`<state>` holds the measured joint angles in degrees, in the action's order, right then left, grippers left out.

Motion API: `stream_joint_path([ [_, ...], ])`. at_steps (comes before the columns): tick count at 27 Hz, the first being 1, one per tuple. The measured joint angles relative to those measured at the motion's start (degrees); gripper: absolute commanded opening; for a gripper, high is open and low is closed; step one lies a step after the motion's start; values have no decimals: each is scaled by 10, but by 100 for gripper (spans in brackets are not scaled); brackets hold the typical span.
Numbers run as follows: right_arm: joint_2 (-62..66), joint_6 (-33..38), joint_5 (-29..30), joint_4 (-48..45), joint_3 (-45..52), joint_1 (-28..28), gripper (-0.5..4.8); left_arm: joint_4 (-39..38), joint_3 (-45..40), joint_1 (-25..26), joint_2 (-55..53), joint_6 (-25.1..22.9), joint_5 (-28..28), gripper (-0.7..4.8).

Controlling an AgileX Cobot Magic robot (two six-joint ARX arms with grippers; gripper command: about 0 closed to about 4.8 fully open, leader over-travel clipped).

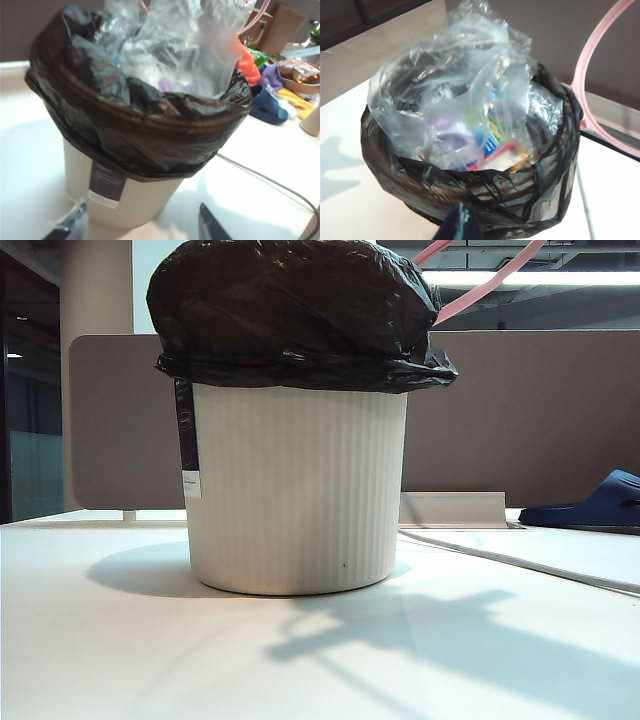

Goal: Open the ring lid of the trash can, pull out the black garbage bag inside, and place it on the table.

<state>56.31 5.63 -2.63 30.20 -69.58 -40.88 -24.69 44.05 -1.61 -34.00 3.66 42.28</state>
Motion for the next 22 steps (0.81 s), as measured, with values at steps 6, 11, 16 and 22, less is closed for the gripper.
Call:
stream_joint_path([
  [6, -17, 32, 1, -37, 48, 0, -1, -22, 0, 0, 65, 10, -10, 281],
  [11, -38, 49, 1, -64, 88, 0, -1, -22, 0, -1, 120, 30, -12, 280],
  [16, -64, 66, 3, -72, 121, 0, -1, -30, 0, -1, 172, 38, -14, 280],
  [22, -97, 102, 10, -94, 170, 0, -1, -40, -2, -1, 220, 50, -24, 279],
])
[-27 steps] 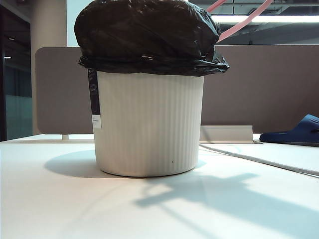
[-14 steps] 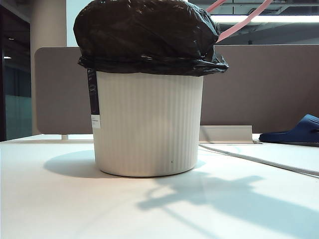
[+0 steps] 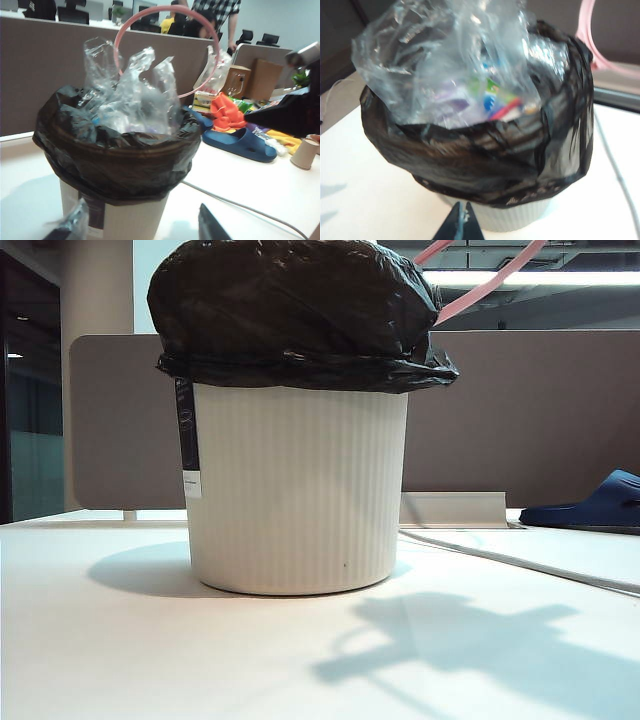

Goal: Open the ring lid of the trash can, pull out the black garbage bag inside, and place it on the table.

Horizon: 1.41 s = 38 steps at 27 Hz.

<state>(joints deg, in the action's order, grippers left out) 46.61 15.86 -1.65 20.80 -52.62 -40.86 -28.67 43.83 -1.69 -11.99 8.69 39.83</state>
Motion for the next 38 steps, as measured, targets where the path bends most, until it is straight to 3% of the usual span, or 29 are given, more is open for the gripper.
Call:
stream_joint_path([
  [14, -15, 80, 46, -90, 77, 0, 24, -12, -61, -30, 39, 34, -32, 279],
  [19, -15, 89, 46, -112, 96, 0, 98, -9, -75, -38, 39, 37, -40, 279],
  [25, -14, 121, 39, -151, 130, 2, 109, 5, -96, -46, 41, 53, -40, 279],
  [30, -13, 158, 55, -212, 166, 43, 109, 19, -103, -53, 41, 56, -40, 279],
  [35, 19, 201, 139, -259, 175, 117, 133, 31, -114, -58, 41, 56, -39, 279],
  [38, 47, 228, 184, -292, 175, 143, 173, 32, -116, -58, 41, 56, -39, 279],
])
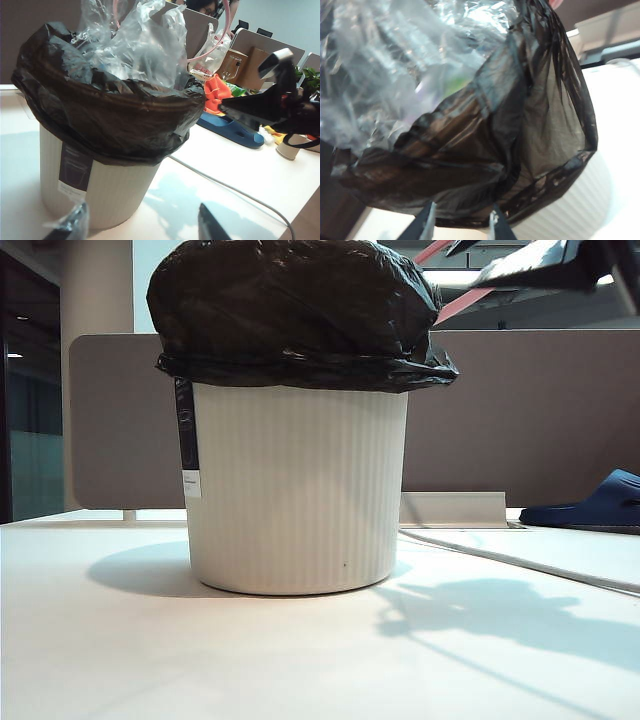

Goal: Open the ring lid of the trash can, pull out the black garbage bag inside, and place it on the table.

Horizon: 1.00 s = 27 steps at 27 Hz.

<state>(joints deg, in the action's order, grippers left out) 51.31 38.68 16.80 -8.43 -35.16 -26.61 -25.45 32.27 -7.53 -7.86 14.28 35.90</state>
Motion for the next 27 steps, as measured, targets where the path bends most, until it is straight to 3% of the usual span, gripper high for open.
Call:
stream_joint_path([
  [9, 91, 68, 41, -76, 0, 16, 172, 9, -10, -1, 0, 0, 0, 279],
  [16, 130, 82, 50, -84, 1, 16, 174, 11, -12, -3, 0, -1, 0, 279],
  [21, 132, 83, 52, -84, 1, 16, 214, 11, -13, -3, 0, -1, 0, 279],
  [27, 133, 84, 53, -64, 1, 18, 225, 11, -13, -3, 0, -1, 0, 279],
])
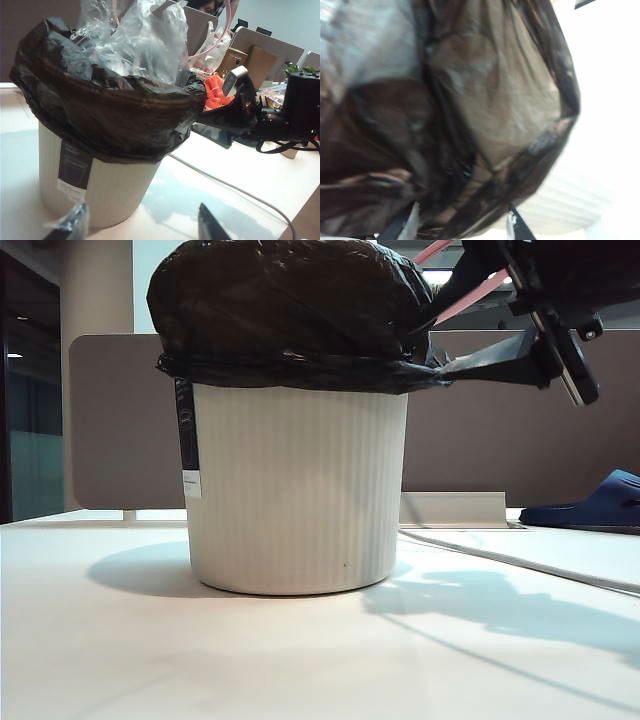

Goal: Open the ring lid of the trash can, pull out the black garbage bag inside, and place it on the table.

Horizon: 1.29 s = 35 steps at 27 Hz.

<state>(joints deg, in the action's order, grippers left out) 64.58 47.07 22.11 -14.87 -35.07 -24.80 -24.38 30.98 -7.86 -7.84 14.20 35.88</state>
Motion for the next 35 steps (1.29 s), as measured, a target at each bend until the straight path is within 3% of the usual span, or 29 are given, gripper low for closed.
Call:
stream_joint_path([
  [11, 0, 0, 17, 4, 0, 16, 225, 0, 0, 0, 0, 0, 0, 279],
  [15, 0, 0, 17, 4, 0, 16, 302, 0, 0, 0, 0, 0, 0, 279],
  [17, 0, 0, 17, 4, 0, 16, 317, 0, 0, 0, 0, 0, 0, 279],
  [35, 33, 10, 34, -46, 10, 16, 301, -1, 0, 0, 0, 0, 0, 279],
])
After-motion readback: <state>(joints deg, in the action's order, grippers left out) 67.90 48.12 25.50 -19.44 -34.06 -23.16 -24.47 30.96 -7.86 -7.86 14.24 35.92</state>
